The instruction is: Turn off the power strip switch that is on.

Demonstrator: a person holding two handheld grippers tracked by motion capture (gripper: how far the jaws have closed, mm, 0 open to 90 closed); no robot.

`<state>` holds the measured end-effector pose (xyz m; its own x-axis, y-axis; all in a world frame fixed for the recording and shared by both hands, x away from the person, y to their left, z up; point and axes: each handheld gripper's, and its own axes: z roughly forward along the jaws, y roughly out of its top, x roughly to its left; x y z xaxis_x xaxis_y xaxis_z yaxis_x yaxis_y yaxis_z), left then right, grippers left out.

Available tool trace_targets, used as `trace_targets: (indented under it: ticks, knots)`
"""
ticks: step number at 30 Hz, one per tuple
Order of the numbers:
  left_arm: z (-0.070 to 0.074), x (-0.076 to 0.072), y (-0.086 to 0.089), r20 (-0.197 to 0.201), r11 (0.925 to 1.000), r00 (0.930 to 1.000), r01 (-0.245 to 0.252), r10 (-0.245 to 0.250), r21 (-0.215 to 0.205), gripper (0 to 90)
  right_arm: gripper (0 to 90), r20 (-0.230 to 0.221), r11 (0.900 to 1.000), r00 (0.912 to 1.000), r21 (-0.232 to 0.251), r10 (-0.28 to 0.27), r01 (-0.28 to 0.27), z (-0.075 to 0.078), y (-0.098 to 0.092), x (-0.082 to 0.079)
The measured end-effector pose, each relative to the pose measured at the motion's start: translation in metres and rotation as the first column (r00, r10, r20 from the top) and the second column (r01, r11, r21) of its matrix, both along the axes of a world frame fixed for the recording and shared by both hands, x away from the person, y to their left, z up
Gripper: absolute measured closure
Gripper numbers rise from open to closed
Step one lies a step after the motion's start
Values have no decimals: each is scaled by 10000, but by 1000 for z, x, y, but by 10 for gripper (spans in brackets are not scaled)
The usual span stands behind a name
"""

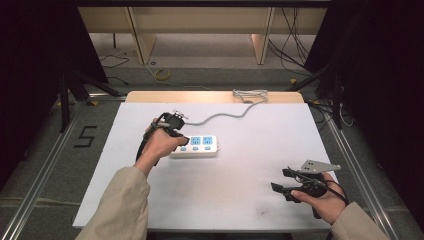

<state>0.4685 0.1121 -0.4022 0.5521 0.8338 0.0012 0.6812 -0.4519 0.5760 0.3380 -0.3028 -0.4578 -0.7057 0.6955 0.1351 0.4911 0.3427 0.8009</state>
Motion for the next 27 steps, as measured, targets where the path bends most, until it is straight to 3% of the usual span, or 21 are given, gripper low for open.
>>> trace_targets:
  ticks: [6,8,12,21,24,27]
  knots:
    - [0,-17,7,333,9962,9993,-161,191,-859,510,273,21,10000,10000,23,-7,7,0,0,0]
    - [-1,-22,9,593,9939,9982,-16,82,-1105,439,272,10,10000,10000,9,-10,10,0,0,0]
    - [-3,-33,12,1101,9970,9939,169,-85,-760,317,272,-21,10000,10000,2,-46,46,0,0,0]
    - [-11,-55,24,1332,9916,9911,195,-23,-1277,251,271,-1,10000,10000,11,-46,46,0,0,0]
    - [-13,-62,27,1537,9892,9879,448,-231,-1395,246,271,13,10000,10000,-3,-44,44,0,0,0]
    - [-14,-68,31,1753,9900,9840,555,-322,-1296,248,271,16,10000,10000,-14,-50,50,0,0,0]
